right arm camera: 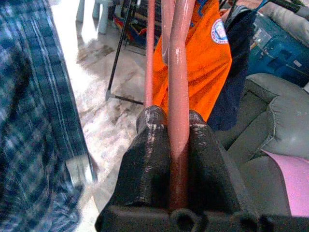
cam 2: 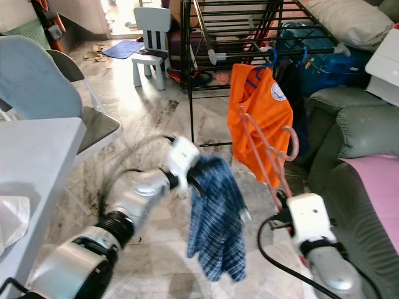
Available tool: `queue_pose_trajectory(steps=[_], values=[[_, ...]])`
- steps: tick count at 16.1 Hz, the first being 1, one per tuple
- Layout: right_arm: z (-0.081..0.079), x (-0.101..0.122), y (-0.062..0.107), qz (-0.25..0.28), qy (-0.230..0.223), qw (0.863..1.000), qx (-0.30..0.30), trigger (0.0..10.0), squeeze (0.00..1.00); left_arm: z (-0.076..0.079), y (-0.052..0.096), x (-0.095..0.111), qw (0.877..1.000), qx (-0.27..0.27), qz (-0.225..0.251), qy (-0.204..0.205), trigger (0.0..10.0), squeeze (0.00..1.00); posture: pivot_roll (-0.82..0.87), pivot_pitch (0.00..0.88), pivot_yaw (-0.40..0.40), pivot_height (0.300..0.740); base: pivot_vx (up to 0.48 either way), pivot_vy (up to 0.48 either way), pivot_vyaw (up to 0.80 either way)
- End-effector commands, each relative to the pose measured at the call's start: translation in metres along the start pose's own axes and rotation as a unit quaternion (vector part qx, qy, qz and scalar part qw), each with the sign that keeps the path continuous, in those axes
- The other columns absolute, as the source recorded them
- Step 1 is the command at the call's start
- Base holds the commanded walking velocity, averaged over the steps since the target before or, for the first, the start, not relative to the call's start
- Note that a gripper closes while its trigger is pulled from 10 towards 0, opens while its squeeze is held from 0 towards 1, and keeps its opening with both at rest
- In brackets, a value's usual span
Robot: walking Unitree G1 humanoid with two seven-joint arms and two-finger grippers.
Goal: Hang hanger
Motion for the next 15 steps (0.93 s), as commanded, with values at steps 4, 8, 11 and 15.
queue_pose_trajectory(steps=[4, 8, 11, 15], values=[[0.004, 0.008, -0.010, 0.010, 0.001, 1.000, -0.020, 10.0, 0.00, -0.043, 0.027, 0.005, 0.997, 0.027, -0.018, -0.064, 10.0, 0.00, 0.00, 0.000, -0.034, 0.740, 0.000, 0.000, 0.00], [0.002, 0.011, -0.012, 0.014, -0.023, 0.998, -0.053, 10.0, 0.00, -0.033, 0.030, -0.009, 0.999, 0.052, 0.002, 0.007, 10.0, 0.00, -0.03, 0.000, -0.012, 0.740, 0.000, 0.000, 0.00], [-0.005, 0.004, -0.007, 0.002, -0.030, 0.998, -0.048, 10.0, 0.00, -0.024, 0.039, -0.025, 0.997, 0.064, 0.003, 0.049, 10.0, 0.00, -0.03, 0.000, -0.022, 0.740, 0.000, -0.188, 0.00], [-0.005, 0.003, -0.010, -0.002, -0.033, 0.998, -0.050, 10.0, 0.00, -0.025, 0.043, -0.026, 0.995, 0.077, -0.002, 0.062, 10.0, 0.00, -0.02, 0.000, -0.020, 0.740, 0.000, -0.368, 0.00]])
Point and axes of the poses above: a point about 5 cm out from each wrist's last joint towards the gripper, its own y axis pointing back from the gripper into the wrist, its own x axis along the axis of the wrist's last joint, z = x × y, the point moved 3 cm from there along -y, pointing out of the wrist towards the gripper, and after that the axes turned 7 degrees about y, right-handed, at the moved point
